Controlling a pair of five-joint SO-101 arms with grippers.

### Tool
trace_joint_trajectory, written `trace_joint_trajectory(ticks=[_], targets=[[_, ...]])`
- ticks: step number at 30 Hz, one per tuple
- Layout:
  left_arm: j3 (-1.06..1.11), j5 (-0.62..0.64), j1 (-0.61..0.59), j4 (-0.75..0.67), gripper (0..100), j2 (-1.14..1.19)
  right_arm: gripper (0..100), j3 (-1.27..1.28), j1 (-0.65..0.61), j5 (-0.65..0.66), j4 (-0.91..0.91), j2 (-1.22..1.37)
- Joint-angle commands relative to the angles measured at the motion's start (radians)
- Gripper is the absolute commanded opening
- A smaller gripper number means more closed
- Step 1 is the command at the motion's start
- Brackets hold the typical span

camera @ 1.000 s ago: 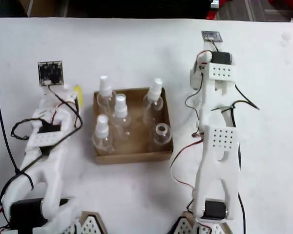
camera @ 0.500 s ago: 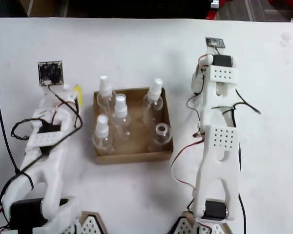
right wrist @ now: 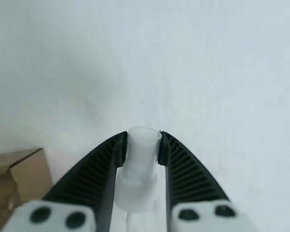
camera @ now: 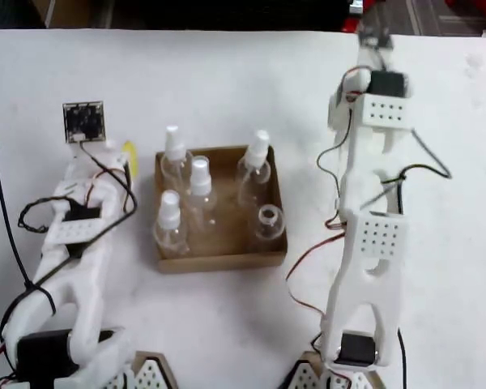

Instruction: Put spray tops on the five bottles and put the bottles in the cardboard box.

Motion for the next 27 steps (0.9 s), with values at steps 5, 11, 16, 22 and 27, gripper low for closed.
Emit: trace_joint_trajectory(ticks=[5, 11, 16, 22, 27], targets=[[-0.005, 0.005, -0.013, -0.029, 17, -0.005, 1.6, -0.02, 0.005, -0.008, 0.035, -0.306], [-0.003, 0.005, -0.013, -0.026, 17, -0.005, 1.5, -0.002, 0.021, -0.014, 0.042, -0.518], [-0.003, 0.005, -0.013, -0.026, 17, -0.005, 1.5, 0.238, -0.012, -0.012, 0.039, -0.774], [-0.003, 0.005, -0.013, -0.025, 17, -0.005, 1.5, 0.499, -0.094, -0.015, 0.021, -1.076], [-0.002, 0.005, -0.013, -0.025, 17, -0.005, 1.7, 0.64, -0.139, -0.015, -0.022, -1.277]])
